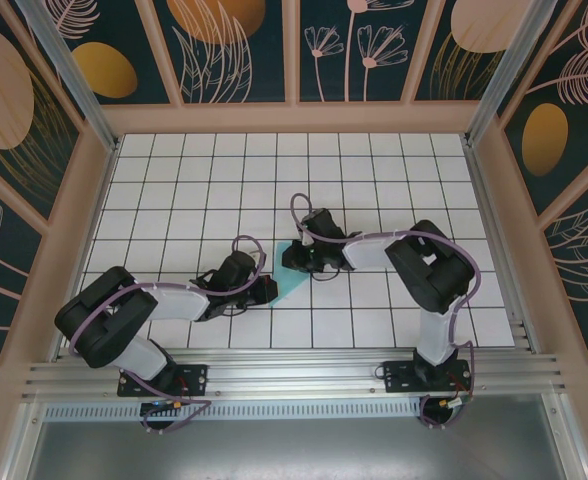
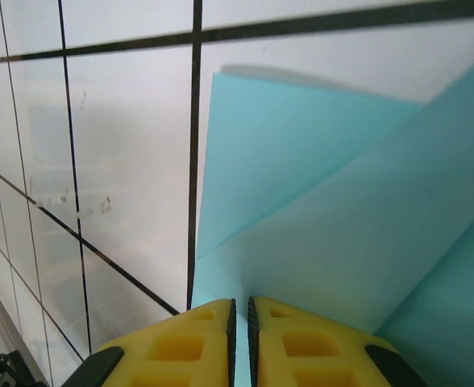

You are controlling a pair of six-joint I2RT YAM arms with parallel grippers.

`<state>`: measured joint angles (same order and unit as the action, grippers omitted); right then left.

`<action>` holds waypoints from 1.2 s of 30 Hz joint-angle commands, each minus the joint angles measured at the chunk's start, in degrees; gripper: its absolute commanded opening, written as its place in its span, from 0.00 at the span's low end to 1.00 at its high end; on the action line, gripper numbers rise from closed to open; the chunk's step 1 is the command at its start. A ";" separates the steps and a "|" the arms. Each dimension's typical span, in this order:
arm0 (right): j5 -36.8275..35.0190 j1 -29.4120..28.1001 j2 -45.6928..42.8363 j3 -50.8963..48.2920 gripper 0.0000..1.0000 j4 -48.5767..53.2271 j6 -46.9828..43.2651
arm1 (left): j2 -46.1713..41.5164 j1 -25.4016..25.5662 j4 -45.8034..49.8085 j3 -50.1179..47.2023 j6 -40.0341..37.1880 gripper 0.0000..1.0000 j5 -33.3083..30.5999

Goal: Fold a paper plane with a square sheet of paper (pick it up from the middle)
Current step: Fourth fold the wing at the center of the table.

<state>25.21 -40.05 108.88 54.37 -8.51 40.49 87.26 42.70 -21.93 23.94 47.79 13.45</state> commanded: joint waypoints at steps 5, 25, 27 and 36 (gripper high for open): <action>-1.78 5.03 3.32 3.62 0.18 2.46 -4.68 | 3.10 -0.16 13.99 -3.53 -2.17 0.00 -3.52; -1.92 12.95 7.49 10.90 0.21 6.77 -7.40 | 3.00 -0.16 13.85 -4.07 -2.35 0.00 -3.44; -1.91 13.34 7.74 12.55 0.21 8.18 -8.38 | 3.22 -0.16 13.76 -3.94 -2.29 0.00 -3.43; 0.99 13.50 0.15 13.39 0.22 9.56 -8.54 | 3.26 -0.19 14.11 -3.28 -2.62 0.00 -3.21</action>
<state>24.58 -26.02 114.61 68.10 0.54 32.86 87.31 42.74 -22.52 23.68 46.70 13.43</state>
